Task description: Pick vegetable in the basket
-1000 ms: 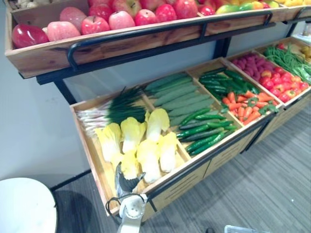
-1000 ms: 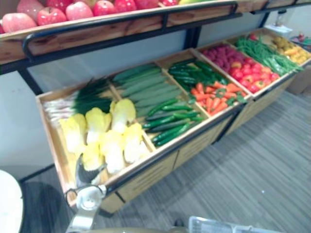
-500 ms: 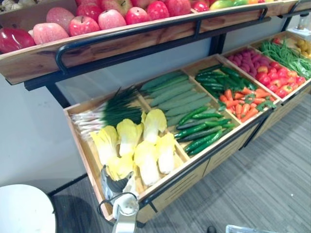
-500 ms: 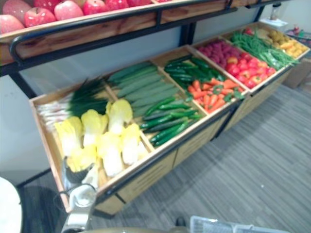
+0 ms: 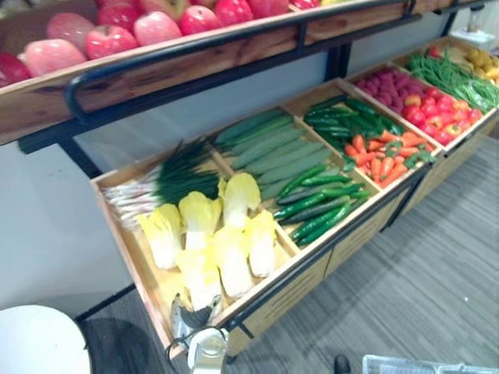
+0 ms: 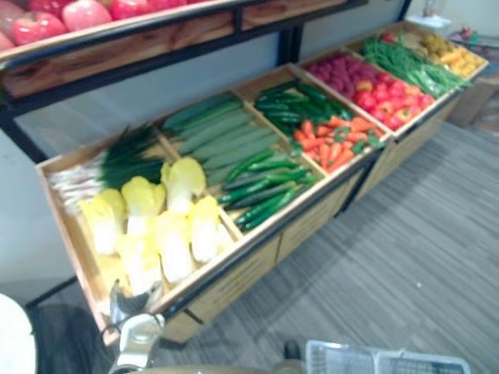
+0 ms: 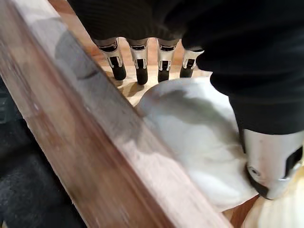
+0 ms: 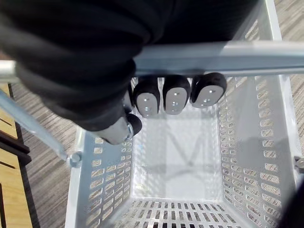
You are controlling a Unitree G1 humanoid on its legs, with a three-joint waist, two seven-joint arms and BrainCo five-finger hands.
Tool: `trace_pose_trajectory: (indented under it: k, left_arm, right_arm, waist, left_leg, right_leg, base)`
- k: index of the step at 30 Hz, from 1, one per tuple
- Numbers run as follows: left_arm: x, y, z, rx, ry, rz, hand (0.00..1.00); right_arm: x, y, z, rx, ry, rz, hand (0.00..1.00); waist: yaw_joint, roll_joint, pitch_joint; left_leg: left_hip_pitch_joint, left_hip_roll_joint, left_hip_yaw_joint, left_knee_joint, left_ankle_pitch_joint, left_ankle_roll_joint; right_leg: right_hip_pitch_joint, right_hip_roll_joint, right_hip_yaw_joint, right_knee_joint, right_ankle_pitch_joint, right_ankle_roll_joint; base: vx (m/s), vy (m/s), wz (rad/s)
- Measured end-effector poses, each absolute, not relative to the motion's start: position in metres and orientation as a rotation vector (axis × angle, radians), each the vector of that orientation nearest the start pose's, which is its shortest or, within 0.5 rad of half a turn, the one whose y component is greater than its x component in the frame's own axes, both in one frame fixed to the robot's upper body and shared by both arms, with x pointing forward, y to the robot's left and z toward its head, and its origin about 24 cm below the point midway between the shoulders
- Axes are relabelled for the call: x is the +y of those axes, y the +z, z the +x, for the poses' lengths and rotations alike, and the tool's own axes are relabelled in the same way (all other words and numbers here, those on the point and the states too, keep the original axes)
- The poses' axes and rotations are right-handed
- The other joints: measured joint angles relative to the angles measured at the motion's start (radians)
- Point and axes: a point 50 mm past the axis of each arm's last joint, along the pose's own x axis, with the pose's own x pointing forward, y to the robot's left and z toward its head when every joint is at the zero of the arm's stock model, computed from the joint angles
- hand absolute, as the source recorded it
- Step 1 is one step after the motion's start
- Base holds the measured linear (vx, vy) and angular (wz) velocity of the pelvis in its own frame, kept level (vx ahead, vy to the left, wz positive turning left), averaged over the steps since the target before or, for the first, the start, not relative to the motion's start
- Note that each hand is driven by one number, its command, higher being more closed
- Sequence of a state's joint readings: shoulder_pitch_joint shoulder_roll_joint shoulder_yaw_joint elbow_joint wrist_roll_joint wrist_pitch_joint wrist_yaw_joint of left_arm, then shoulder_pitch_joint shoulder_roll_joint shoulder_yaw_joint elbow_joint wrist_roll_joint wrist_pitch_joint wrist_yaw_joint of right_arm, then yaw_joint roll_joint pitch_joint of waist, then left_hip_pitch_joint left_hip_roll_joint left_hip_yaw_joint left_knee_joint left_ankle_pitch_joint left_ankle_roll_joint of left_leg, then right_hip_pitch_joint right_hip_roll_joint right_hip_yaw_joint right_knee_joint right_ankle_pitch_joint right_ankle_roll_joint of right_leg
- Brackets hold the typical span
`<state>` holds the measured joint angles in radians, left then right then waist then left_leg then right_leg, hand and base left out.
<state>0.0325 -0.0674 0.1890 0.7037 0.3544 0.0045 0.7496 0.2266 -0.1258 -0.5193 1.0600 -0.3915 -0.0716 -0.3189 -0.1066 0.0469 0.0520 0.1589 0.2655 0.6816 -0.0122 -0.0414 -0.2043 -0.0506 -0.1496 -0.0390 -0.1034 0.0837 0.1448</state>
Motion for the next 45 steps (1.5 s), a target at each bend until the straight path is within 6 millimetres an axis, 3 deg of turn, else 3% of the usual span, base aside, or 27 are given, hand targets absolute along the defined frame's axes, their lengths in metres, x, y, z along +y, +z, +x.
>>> trace_pose_trajectory:
  k: [7,8,13,22,28,34,45]
  left_arm:
    - [0.191,-0.098,0.175,0.628,0.748,0.5,0.0]
    - [0.191,-0.097,0.177,0.625,0.747,0.506,1.0]
    - [0.196,-0.099,0.176,0.621,0.747,0.565,1.0]
    - [0.213,-0.1,0.177,0.624,0.758,0.622,1.0]
    - [0.22,-0.096,0.182,0.588,0.738,0.635,1.0]
    - [0.212,-0.091,0.19,0.549,0.702,0.589,1.0]
    - [0.193,-0.084,0.188,0.507,0.555,0.475,1.0]
  right_arm:
    - [-0.276,-0.149,0.032,1.176,-0.578,-0.442,1.0]
    - [-0.275,-0.149,0.034,1.172,-0.574,-0.444,1.0]
    - [-0.274,-0.149,0.036,1.167,-0.557,-0.458,1.0]
    - [-0.272,-0.149,0.036,1.158,-0.538,-0.48,1.0]
    - [-0.266,-0.152,0.036,1.17,-0.511,-0.477,1.0]
    - [-0.262,-0.154,0.032,1.185,-0.508,-0.464,1.0]
    - [-0.263,-0.154,0.031,1.192,-0.515,-0.448,1.0]
  waist:
    - [0.001,0.009,0.015]
    - [0.001,0.008,0.018]
    - [0.0,0.007,0.019]
    - [0.001,0.004,0.021]
    - [0.001,-0.022,0.037]
    - [0.001,-0.036,0.046]
    - [0.004,-0.038,0.047]
  left_leg:
    - [-0.017,0.0,-0.013,0.0,-0.003,-0.003]
    - [-0.018,-0.001,-0.013,0.0,-0.003,-0.004]
    - [-0.017,-0.001,-0.012,0.002,-0.017,-0.018]
    - [0.004,-0.002,-0.013,0.013,-0.021,-0.012]
    - [0.019,-0.004,-0.044,0.01,-0.021,-0.013]
    - [0.016,-0.013,-0.088,0.004,-0.019,-0.008]
    - [0.001,-0.013,-0.133,-0.002,-0.013,0.0]
  right_leg:
    - [-0.032,0.006,0.022,0.0,0.002,0.0]
    - [-0.036,0.006,0.024,0.0,0.002,-0.001]
    - [-0.037,0.008,0.035,-0.001,0.003,-0.002]
    - [-0.024,0.007,0.045,0.0,0.009,-0.001]
    - [0.004,0.001,0.022,-0.002,0.008,0.0]
    - [0.028,-0.013,-0.015,-0.001,0.008,0.002]
    - [0.045,-0.019,-0.072,-0.001,0.007,0.003]
  base:
    - [-0.04,-0.035,-0.1]
    - [-0.04,-0.038,-0.06]
    - [-0.04,-0.027,-0.06]
    - [-0.01,-0.008,-0.03]
    - [-0.04,-0.029,0.08]
    - [-0.02,-0.017,0.17]
    - [0.0,-0.02,0.13]
